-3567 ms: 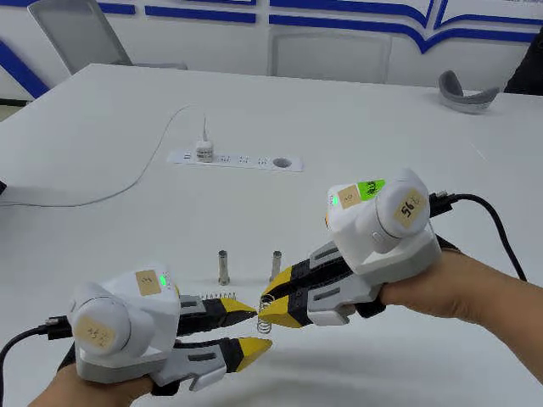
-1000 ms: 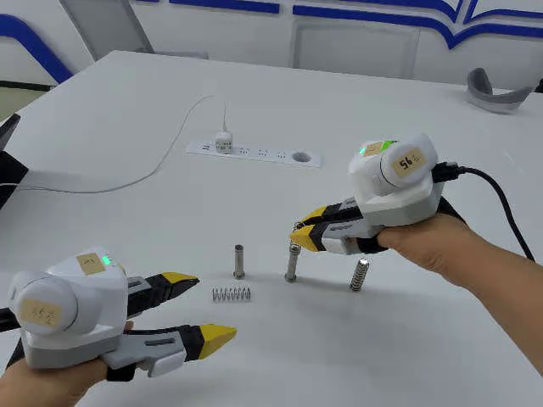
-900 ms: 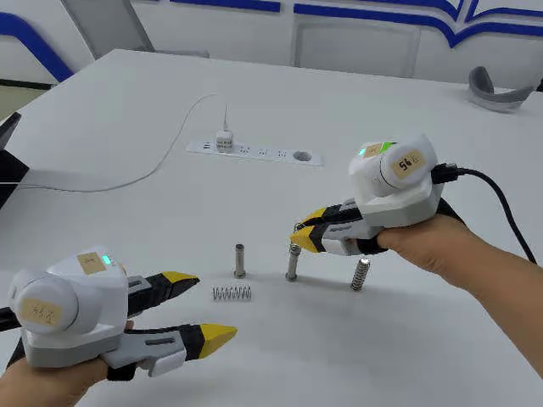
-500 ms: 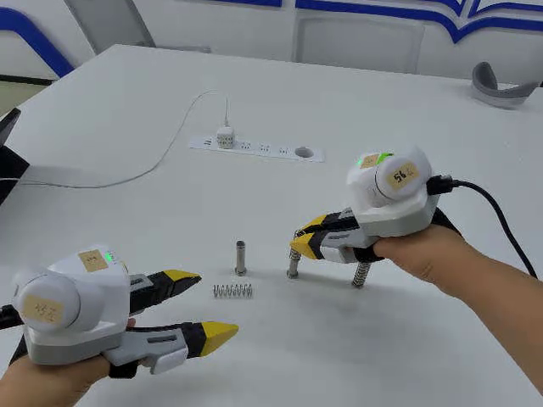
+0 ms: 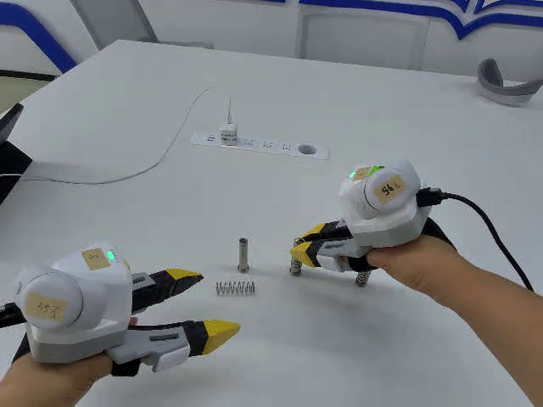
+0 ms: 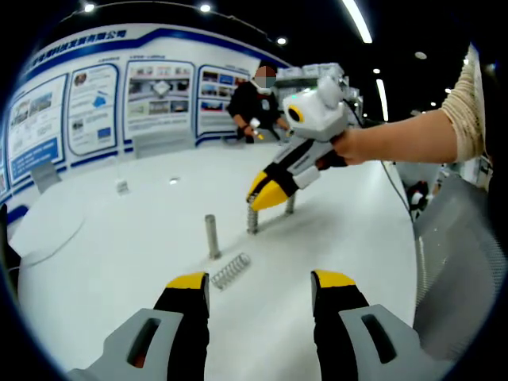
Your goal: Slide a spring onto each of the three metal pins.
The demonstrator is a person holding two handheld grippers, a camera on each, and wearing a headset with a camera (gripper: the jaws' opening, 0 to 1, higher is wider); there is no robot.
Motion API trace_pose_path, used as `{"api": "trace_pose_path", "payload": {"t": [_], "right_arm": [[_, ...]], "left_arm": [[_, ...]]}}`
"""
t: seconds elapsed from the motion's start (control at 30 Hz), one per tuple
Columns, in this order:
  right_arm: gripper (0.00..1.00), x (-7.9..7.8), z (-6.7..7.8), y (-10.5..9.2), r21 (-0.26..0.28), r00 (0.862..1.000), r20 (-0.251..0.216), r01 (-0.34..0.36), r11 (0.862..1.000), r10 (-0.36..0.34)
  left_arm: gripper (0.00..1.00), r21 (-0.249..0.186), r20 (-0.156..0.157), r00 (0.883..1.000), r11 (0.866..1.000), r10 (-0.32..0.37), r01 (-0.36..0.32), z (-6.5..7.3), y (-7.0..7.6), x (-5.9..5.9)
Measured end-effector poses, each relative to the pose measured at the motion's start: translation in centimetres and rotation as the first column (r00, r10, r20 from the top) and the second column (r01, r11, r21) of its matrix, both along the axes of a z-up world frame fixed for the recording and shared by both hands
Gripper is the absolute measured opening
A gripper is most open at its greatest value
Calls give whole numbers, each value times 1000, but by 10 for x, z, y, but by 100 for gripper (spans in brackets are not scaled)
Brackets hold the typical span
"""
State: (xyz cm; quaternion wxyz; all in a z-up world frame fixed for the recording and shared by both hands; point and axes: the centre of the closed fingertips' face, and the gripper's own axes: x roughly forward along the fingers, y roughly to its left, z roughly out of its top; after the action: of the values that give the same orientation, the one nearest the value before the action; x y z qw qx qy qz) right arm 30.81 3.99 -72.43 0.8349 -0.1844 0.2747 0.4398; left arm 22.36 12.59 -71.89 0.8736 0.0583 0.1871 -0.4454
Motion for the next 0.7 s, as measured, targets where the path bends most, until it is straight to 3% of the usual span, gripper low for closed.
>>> {"api": "trace_pose_path", "payload": {"t": [0.23,0.7], "right_arm": [[12,0,-8,-2,-6,1000,-15,15,1000,-15],[14,-4,-9,-6,-21,1000,-14,19,1000,-19]], "left_arm": [[52,-1,-3,1000,1000,0,0,0,0,0],[52,-2,-1,1000,1000,-5,5,0,-1,0]]}}
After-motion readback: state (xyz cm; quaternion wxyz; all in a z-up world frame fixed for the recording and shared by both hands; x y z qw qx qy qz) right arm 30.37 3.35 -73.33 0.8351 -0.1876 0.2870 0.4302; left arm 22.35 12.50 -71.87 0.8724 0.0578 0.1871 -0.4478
